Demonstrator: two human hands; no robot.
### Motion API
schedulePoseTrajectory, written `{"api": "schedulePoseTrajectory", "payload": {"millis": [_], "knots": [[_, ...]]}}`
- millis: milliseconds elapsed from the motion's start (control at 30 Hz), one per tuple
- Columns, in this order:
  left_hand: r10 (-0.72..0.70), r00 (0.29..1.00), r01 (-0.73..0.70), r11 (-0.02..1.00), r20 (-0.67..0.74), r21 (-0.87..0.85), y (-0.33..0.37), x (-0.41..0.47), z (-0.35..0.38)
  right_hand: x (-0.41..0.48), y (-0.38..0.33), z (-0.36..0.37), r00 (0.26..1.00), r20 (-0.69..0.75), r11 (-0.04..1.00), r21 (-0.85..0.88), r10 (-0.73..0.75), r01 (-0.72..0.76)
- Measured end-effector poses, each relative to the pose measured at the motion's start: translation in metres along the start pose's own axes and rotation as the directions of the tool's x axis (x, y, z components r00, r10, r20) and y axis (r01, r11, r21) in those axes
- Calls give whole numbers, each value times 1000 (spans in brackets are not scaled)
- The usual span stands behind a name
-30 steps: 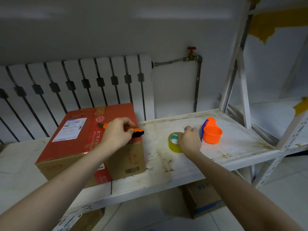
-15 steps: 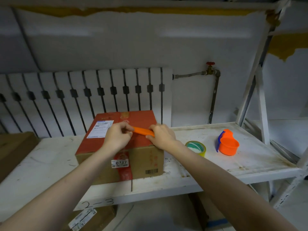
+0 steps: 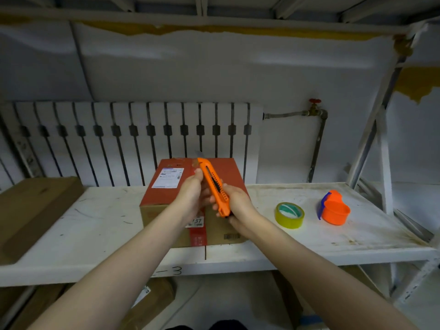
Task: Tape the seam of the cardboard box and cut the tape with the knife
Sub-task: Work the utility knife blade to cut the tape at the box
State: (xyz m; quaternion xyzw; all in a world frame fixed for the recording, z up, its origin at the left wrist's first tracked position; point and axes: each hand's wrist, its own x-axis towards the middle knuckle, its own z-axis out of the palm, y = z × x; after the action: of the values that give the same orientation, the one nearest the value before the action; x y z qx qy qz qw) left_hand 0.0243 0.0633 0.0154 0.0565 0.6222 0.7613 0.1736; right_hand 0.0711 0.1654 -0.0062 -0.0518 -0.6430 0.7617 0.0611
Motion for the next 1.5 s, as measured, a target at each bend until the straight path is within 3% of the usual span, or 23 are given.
{"api": "schedulePoseTrajectory", "payload": {"millis": [67,167,433,667,1133,1500], "knots": [[-2,999,6,997,50,-77,0,-7,-2,-9,-4,6,1000,15,999,-49,4,-3],[46,996,-42,997,70,-58,3,-18,-1,-17,-7,13,1000,-7,991,-135,-8,7],[70,997,-67,994,39,-88,7,-30,-2,-23,-4,23,998,16,997,-53,-58,59],[28,999,-30,997,-19,-71,1,-33,-6,-22,-2,21,987,150,998,-34,53,-49],[16,998,-21,996,-60,-89,2,-33,-10,-20,-2,20,959,251,990,16,134,-143],[99,995,-99,992,-13,-72,9,-29,-15,-25,2,23,988,109,993,-59,112,-106]]}}
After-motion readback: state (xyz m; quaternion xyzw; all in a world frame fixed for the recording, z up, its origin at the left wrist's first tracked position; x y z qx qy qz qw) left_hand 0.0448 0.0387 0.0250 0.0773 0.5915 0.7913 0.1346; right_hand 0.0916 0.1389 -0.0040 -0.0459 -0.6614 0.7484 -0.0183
